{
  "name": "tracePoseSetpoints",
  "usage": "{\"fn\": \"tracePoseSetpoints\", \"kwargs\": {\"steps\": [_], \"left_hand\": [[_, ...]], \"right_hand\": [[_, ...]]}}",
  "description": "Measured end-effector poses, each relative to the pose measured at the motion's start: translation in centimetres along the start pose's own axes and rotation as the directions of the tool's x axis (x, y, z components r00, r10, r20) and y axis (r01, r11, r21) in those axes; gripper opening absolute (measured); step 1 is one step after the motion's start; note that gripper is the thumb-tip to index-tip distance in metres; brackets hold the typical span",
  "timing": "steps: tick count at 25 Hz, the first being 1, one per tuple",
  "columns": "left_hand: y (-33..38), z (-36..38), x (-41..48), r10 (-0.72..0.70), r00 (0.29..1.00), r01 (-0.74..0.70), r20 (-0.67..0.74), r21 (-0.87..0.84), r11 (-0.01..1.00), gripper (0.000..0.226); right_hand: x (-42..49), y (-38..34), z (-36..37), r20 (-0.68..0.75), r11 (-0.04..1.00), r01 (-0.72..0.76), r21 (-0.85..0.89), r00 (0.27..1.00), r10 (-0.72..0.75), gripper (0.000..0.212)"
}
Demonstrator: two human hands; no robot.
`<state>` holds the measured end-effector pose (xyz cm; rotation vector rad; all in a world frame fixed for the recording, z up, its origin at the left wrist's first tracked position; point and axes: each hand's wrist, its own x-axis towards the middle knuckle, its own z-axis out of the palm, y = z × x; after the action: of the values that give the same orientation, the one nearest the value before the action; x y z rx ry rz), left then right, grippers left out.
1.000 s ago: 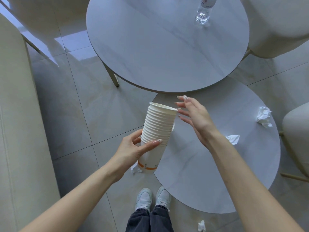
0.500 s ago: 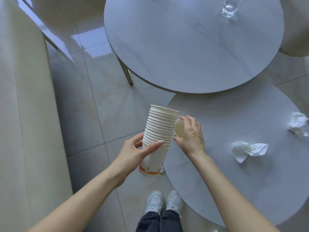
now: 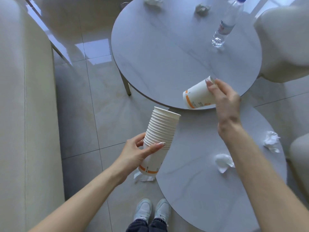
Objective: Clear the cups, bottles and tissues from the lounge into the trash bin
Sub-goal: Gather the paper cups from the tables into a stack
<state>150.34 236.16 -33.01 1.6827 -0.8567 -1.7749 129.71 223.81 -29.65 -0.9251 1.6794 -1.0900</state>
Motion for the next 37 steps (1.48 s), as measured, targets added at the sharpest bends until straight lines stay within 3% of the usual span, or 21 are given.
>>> {"fn": "tracePoseSetpoints", "kwargs": {"steps": [6, 10, 15, 18, 24, 30, 37], "left_hand": [[6.5, -0.4, -2.6, 0.155, 0.988, -0.155, 0.013, 0.062, 0.986, 0.039], [11.5, -1.0, -5.4, 0.266, 0.963, -0.268, 0.028, 0.054, 0.962, 0.035], [16.8, -0.8, -8.5, 0.375, 0.927, -0.376, 0.027, 0.043, 0.926, 0.029], [19.6, -0.4, -10.8, 0.422, 0.906, -0.422, 0.013, 0.020, 0.906, 0.029], [25.8, -0.1, -16.0, 0.456, 0.886, -0.462, -0.082, -0.082, 0.883, 0.053], [33.3, -3.4, -20.6, 0.518, 0.849, -0.527, -0.106, -0.091, 0.845, 0.041], [39.3, -11.7, -23.1, 0.606, 0.791, -0.605, -0.091, 0.038, 0.795, 0.058]], "right_hand": [[-1.6, -10.8, 0.2, 0.322, 0.996, 0.087, -0.027, 0.944, -0.074, 0.079], [-3.7, -15.8, -0.2, 0.415, 0.983, 0.162, -0.083, 0.903, -0.113, 0.095], [-5.5, -20.8, -0.9, 0.540, 0.992, 0.126, -0.009, 0.835, -0.101, 0.120], [-7.1, -23.8, -1.7, 0.578, 0.987, 0.157, 0.017, 0.804, -0.138, 0.113], [-10.8, -29.7, -2.2, 0.642, 0.984, 0.126, 0.124, 0.746, -0.177, 0.087], [-13.4, -36.7, -0.8, 0.724, 0.977, 0.177, 0.120, 0.658, -0.208, 0.056], [-14.4, -43.9, 5.9, 0.740, 0.972, 0.184, 0.148, 0.632, -0.232, 0.064]]}}
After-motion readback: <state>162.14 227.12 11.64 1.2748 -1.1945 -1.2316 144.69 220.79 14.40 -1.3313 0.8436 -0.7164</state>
